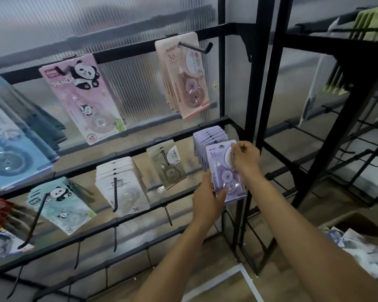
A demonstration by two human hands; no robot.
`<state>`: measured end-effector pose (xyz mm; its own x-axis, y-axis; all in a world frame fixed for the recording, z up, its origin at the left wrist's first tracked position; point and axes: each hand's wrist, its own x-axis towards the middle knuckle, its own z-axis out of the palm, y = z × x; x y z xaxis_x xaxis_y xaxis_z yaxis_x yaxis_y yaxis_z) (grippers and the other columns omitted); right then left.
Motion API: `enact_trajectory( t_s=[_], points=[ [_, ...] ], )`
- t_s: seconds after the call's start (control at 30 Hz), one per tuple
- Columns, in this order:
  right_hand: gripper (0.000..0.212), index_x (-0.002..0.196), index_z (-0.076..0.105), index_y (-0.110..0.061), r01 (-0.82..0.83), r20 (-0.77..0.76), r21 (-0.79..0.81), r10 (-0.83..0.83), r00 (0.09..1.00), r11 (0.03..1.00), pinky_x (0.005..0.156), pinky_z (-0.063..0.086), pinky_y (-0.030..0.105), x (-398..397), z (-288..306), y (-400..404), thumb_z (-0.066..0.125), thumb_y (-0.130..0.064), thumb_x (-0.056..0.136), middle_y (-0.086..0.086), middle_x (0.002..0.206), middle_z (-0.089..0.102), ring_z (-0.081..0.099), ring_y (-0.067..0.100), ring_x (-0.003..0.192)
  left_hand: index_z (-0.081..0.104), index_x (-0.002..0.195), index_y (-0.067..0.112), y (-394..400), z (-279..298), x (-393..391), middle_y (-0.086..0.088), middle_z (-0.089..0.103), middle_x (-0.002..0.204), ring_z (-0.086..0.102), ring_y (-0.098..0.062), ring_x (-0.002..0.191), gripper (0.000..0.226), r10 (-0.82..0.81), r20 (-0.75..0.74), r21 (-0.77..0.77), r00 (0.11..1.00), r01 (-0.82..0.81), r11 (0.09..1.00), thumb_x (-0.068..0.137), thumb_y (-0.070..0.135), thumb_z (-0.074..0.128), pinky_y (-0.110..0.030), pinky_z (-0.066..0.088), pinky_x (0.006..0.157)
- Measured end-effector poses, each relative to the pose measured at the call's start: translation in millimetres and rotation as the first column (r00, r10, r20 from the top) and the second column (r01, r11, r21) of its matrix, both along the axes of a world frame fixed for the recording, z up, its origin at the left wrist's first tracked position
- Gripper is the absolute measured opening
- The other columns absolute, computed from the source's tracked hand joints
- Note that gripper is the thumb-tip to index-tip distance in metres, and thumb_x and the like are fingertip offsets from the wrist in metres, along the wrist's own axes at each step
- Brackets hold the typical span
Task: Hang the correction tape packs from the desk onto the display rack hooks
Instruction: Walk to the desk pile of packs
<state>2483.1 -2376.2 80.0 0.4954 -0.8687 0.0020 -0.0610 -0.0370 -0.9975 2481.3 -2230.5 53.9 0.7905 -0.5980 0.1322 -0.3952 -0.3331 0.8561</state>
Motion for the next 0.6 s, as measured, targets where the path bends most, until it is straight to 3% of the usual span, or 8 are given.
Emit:
enact_trajectory(
  t_s=[0.17, 0.27, 0.37, 0.5, 0.6],
  points=[
    [0.011, 0.086, 0.059, -0.027, 0.0, -0.001, -0.039, 0.0, 1.0, 0.999, 0.063, 0.044, 0.019, 8.1, -9.9, -6.7, 0.055, -0.034, 0.092, -0.012, 0.083, 0.06, 0.059, 0.005, 0.08, 0.044, 0.134, 0.024, -10.4, -6.7, 7.1, -0.001, 0.068, 0.104, 0.059, -0.008, 0.085, 0.049, 0.029, 0.067, 0.045, 0.997, -0.033, 0.998, 0.09, 0.023, 0.064, -0.004, 0.036, 0.062],
    [0.011, 0.091, 0.059, -0.02, -0.001, -0.021, -0.104, -0.001, 1.0, 0.995, 0.066, 0.043, 0.019, 15.5, -13.5, -8.4, 0.054, -0.03, 0.094, -0.016, 0.08, 0.056, 0.056, 0.004, 0.079, 0.043, 0.135, 0.023, -14.4, -11.0, 12.7, -0.001, 0.068, 0.106, 0.063, -0.015, 0.09, 0.051, 0.045, 0.078, 0.094, 0.996, -0.053, 0.994, 0.089, 0.023, 0.065, -0.015, 0.041, 0.067],
    [0.013, 0.092, 0.059, -0.015, -0.012, -0.061, -0.174, 0.001, 0.998, 0.985, 0.072, 0.045, 0.022, 23.8, -12.5, -8.4, 0.053, -0.026, 0.095, -0.008, 0.083, 0.058, 0.056, 0.008, 0.08, 0.045, 0.13, 0.024, -19.8, -13.5, 24.0, 0.001, 0.065, 0.111, 0.062, -0.016, 0.096, 0.048, 0.077, 0.101, 0.148, 0.992, -0.092, 0.985, 0.088, 0.02, 0.066, -0.025, 0.045, 0.074],
    [0.012, 0.092, 0.058, -0.017, -0.018, -0.111, -0.301, -0.016, 0.994, 0.953, 0.064, 0.036, 0.01, 28.6, -9.1, -11.3, 0.052, -0.027, 0.096, -0.004, 0.09, 0.059, 0.054, 0.005, 0.08, 0.05, 0.113, 0.018, -28.5, -14.6, 41.1, -0.002, 0.064, 0.104, 0.063, -0.019, 0.091, 0.031, 0.118, 0.104, 0.223, 0.988, -0.139, 0.965, 0.086, 0.021, 0.067, -0.024, 0.042, 0.065],
    [0.01, 0.099, 0.056, -0.018, 0.037, -0.056, -0.336, -0.059, 0.997, 0.941, 0.063, 0.036, -0.002, 27.3, -14.3, -7.0, 0.057, -0.025, 0.093, -0.005, 0.095, 0.053, 0.048, -0.006, 0.076, 0.049, 0.119, 0.016, -28.4, -19.1, 44.0, -0.005, 0.066, 0.105, 0.064, -0.02, 0.095, 0.038, 0.121, 0.1, 0.299, 0.988, -0.146, 0.943, 0.088, 0.029, 0.066, -0.023, 0.043, 0.066]
  ],
)
